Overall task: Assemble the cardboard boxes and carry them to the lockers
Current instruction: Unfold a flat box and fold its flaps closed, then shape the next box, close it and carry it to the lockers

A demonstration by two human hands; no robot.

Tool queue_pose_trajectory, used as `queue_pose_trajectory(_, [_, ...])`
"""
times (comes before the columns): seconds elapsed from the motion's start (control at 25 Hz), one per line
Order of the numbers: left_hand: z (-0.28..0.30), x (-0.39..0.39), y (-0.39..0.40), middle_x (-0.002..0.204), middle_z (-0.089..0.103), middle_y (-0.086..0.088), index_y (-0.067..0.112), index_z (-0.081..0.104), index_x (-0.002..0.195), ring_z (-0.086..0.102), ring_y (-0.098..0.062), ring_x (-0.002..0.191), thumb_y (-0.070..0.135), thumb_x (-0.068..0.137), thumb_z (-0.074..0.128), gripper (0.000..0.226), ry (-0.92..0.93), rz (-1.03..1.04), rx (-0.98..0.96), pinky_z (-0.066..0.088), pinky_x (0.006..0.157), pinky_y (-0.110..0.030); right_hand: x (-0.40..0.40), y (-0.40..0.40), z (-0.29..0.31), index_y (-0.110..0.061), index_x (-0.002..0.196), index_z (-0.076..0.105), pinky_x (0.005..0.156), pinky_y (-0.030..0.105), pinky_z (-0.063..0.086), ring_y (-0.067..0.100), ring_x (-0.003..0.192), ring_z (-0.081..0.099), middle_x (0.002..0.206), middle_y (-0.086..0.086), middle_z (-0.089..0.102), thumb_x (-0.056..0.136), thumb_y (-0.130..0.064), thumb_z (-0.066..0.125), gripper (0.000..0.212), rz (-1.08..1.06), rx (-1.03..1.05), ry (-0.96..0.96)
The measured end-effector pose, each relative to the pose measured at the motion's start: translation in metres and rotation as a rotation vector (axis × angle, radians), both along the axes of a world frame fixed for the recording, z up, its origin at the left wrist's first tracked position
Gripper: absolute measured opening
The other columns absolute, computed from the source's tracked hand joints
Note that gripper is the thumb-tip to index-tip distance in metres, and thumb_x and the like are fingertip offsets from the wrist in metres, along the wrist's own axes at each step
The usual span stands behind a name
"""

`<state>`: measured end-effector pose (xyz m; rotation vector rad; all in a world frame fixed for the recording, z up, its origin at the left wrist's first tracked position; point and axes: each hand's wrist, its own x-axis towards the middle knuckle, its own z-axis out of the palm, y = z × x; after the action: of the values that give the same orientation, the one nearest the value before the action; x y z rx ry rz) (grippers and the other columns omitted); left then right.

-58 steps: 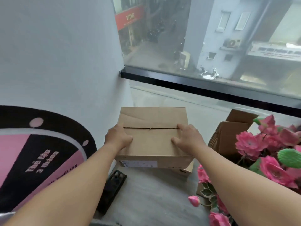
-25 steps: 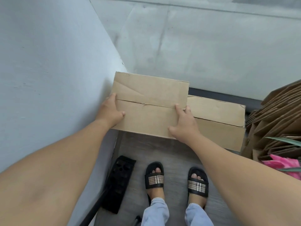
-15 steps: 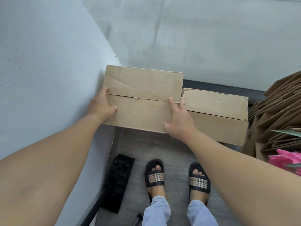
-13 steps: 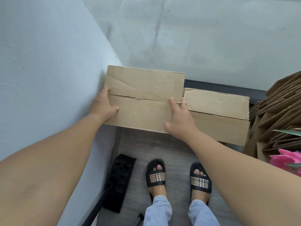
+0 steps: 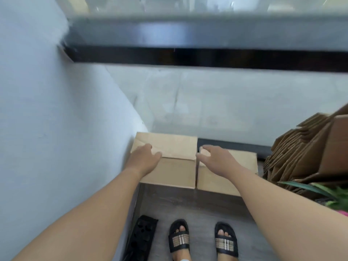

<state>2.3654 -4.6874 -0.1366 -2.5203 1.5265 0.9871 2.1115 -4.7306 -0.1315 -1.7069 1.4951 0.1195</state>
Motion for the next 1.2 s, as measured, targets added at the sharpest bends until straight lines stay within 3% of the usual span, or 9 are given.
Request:
queue_pose_trajectory(0.12, [0.072, -0.034, -0.003, 0.149, 0.049, -0.008, 0.012, 0.048, 0.144, 0.045, -0.027, 0.135, 0.053, 0.097, 0.045, 0.062, 0.115, -0.009, 0.008, 0.037, 0.109, -0.037, -0.032, -0.005, 0.070, -0.014, 0.151, 0.046, 0.113, 0.035, 0.033, 0.027, 0.143, 0.041, 0.156, 0.003, 0.046, 0.101, -0.051, 0.048, 0.062, -0.056, -0.008, -0.016])
queue_pose_trajectory(0.24, [0.155, -0.076, -0.004, 0.130, 0.062, -0.008, 0.012, 0.060, 0.124, 0.055, -0.028, 0.118, 0.050, 0.099, 0.041, 0.050, 0.171, -0.062, -0.069, 0.043, 0.101, -0.038, -0.070, -0.001, 0.143, -0.014, 0.151, 0.046, 0.113, 0.037, 0.033, 0.026, 0.144, 0.040, 0.156, 0.001, 0.045, 0.100, -0.053, 0.046, 0.064, -0.160, -0.028, -0.083])
queue_pose_trajectory(0.4, [0.235, -0.125, -0.004, 0.109, 0.062, 0.000, 0.016, 0.061, 0.107, 0.057, -0.021, 0.101, 0.056, 0.097, 0.038, 0.047, 0.208, -0.150, -0.111, 0.047, 0.094, -0.040, -0.113, 0.017, 0.217, -0.015, 0.117, 0.066, 0.086, 0.036, 0.042, 0.032, 0.122, 0.057, 0.119, -0.001, 0.067, 0.098, -0.057, 0.043, 0.051, -0.226, -0.089, -0.115])
queue_pose_trajectory(0.6, [0.307, -0.206, -0.015, 0.121, 0.062, -0.002, 0.016, 0.061, 0.117, 0.055, -0.024, 0.110, 0.059, 0.098, 0.034, 0.054, 0.189, -0.467, -0.216, 0.044, 0.090, -0.037, -0.186, 0.060, 0.299, -0.013, 0.134, 0.061, 0.104, 0.039, 0.040, 0.026, 0.127, 0.053, 0.138, 0.005, 0.061, 0.100, -0.057, 0.041, 0.060, -0.404, -0.219, -0.115])
queue_pose_trajectory(0.8, [0.341, -0.299, -0.009, 0.127, 0.063, -0.004, 0.016, 0.062, 0.121, 0.056, -0.025, 0.115, 0.060, 0.098, 0.034, 0.057, 0.200, -0.794, -0.266, 0.044, 0.097, -0.039, -0.269, 0.141, 0.338, -0.016, 0.096, 0.069, 0.095, 0.038, 0.044, 0.027, 0.108, 0.059, 0.105, 0.003, 0.069, 0.100, -0.055, 0.044, 0.047, -0.712, -0.297, -0.062])
queue_pose_trajectory(0.88, [0.354, -0.345, 0.008, 0.128, 0.063, -0.005, 0.015, 0.063, 0.122, 0.056, -0.026, 0.117, 0.059, 0.100, 0.034, 0.057, 0.191, -0.948, -0.290, 0.044, 0.097, -0.038, -0.303, 0.187, 0.347, -0.014, 0.106, 0.072, 0.098, 0.038, 0.044, 0.029, 0.113, 0.060, 0.111, 0.006, 0.070, 0.100, -0.056, 0.045, 0.050, -0.862, -0.328, -0.054])
queue_pose_trajectory(1.0, [0.374, -0.413, 0.049, 0.116, 0.066, -0.009, 0.011, 0.063, 0.118, 0.060, -0.028, 0.108, 0.050, 0.104, 0.036, 0.049, 0.176, -1.211, -0.318, 0.048, 0.091, -0.039, -0.347, 0.259, 0.357, -0.013, 0.094, 0.069, 0.088, 0.035, 0.044, 0.026, 0.102, 0.061, 0.101, 0.005, 0.069, 0.099, -0.059, 0.044, 0.052, -1.025, -0.363, -0.013])
queue_pose_trajectory(1.08, [0.381, -0.456, 0.081, 0.108, 0.068, -0.009, 0.012, 0.065, 0.112, 0.063, -0.028, 0.100, 0.049, 0.104, 0.037, 0.047, 0.236, -1.280, -0.322, 0.050, 0.087, -0.037, -0.376, 0.308, 0.361, -0.015, 0.086, 0.067, 0.086, 0.033, 0.044, 0.024, 0.096, 0.060, 0.096, 0.004, 0.069, 0.099, -0.058, 0.045, 0.051, -1.125, -0.365, 0.028])
queue_pose_trajectory(1.2, [0.397, -0.529, 0.146, 0.120, 0.066, -0.007, 0.014, 0.066, 0.121, 0.060, -0.029, 0.113, 0.049, 0.104, 0.038, 0.048, 0.315, -1.377, -0.300, 0.044, 0.094, -0.032, -0.423, 0.395, 0.365, -0.012, 0.081, 0.064, 0.085, 0.034, 0.046, 0.027, 0.093, 0.062, 0.087, 0.003, 0.067, 0.097, -0.058, 0.046, 0.052, -1.312, -0.414, 0.019])
